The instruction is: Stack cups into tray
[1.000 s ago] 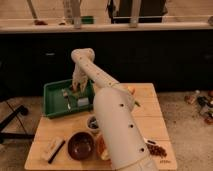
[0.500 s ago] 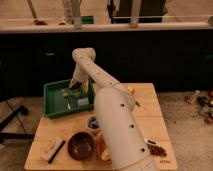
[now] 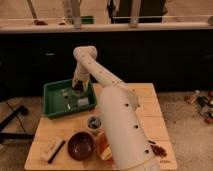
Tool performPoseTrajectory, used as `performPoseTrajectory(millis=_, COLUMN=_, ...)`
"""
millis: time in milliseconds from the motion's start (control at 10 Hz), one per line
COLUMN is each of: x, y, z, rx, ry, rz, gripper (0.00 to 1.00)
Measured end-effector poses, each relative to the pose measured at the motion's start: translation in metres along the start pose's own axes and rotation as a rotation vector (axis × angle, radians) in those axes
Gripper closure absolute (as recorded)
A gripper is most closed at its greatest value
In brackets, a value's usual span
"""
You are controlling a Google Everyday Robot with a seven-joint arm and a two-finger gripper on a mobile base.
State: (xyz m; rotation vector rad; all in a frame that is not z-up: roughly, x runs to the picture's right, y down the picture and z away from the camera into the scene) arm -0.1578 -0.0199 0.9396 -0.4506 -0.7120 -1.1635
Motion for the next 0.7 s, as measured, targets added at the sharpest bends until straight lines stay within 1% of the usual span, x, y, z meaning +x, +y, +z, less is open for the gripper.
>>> performPoseTrajectory(millis=400, x=-0.002, y=-0.002, z=-0.032, rx=-0.003, ry=0.048, rz=-0.011, gripper=0.42)
performPoseTrajectory(millis=500, x=-0.002, y=-0.003, z=-0.039, rx=-0.003, ry=0.057, rz=-0.014, gripper=0.40)
performPoseTrajectory(millis=600, x=-0.003, y=-0.005, z=-0.045, rx=-0.002, ry=0.066, rz=-0.018, gripper=0.36)
performPoseTrajectory(millis=700, x=-0.004, y=-0.005, z=-0.051, rx=0.001, ry=0.075, rz=-0.019, gripper=0.25)
